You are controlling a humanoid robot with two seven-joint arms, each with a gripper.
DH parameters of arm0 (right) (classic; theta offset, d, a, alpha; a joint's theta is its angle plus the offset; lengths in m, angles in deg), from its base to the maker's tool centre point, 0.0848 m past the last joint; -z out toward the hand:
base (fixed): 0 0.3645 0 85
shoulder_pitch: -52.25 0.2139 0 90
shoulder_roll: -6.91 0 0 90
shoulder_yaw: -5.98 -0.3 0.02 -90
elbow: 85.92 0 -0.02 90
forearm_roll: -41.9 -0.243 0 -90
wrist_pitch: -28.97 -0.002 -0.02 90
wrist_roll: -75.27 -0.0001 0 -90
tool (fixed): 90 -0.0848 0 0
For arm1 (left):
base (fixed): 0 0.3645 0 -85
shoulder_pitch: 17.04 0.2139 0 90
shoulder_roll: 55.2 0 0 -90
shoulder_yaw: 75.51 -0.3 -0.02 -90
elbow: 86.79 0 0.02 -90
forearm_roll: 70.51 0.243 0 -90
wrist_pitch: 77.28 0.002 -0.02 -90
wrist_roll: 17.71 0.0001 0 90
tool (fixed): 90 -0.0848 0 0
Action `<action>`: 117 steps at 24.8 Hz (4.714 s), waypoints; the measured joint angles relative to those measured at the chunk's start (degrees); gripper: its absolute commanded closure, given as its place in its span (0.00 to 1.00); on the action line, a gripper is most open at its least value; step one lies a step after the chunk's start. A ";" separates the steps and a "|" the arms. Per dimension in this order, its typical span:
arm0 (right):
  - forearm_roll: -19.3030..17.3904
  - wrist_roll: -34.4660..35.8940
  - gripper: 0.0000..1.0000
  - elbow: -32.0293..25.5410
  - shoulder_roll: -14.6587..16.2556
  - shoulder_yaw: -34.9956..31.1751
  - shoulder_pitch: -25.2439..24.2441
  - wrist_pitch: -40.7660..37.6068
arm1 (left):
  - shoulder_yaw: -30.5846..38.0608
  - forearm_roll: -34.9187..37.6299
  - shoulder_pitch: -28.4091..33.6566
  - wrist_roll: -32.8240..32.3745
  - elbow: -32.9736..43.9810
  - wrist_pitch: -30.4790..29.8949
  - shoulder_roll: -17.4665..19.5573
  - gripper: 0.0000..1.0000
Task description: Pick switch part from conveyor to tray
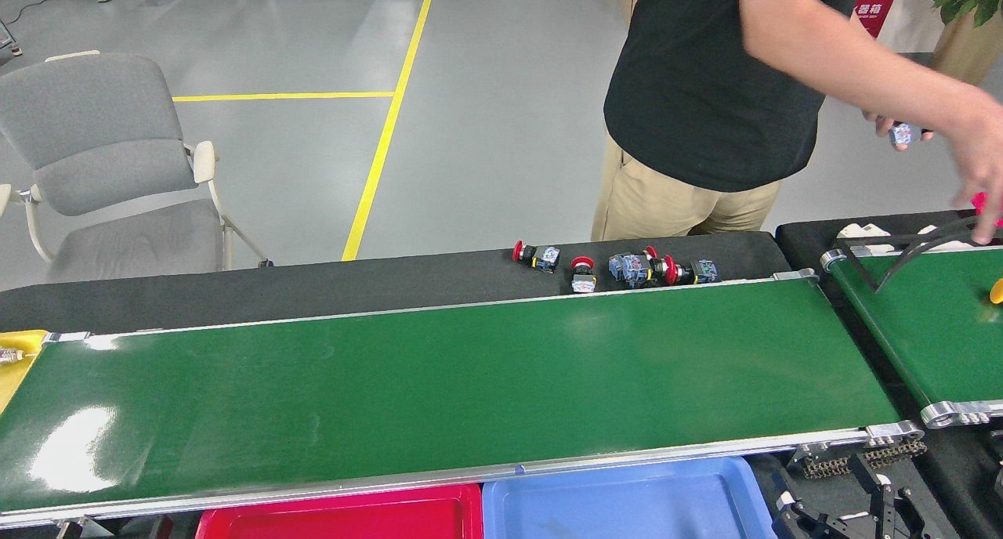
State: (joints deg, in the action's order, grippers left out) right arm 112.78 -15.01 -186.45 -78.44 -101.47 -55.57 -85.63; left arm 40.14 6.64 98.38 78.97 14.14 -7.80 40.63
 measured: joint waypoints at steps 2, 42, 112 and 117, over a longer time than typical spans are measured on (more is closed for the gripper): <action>0.00 0.01 0.01 0.00 0.00 0.00 -0.28 -0.01 | 0.13 0.00 0.05 0.05 -0.01 0.13 -0.02 0.00; -0.07 0.04 0.01 3.83 0.89 0.01 1.86 0.10 | 2.00 0.05 0.37 0.06 -0.01 0.27 -0.63 0.00; 8.35 1.89 0.02 1.12 -10.74 4.19 -0.56 12.45 | 4.41 0.19 -1.58 0.17 -0.57 -6.08 -0.36 0.00; 9.62 -0.77 0.01 4.25 -8.25 11.13 9.58 15.41 | 4.25 0.22 -1.57 0.09 -0.57 -5.83 -0.36 0.00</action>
State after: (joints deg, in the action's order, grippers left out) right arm 122.40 -15.79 -182.20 -86.70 -90.34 -46.00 -70.22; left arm 44.39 6.86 96.81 79.06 13.57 -13.63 40.27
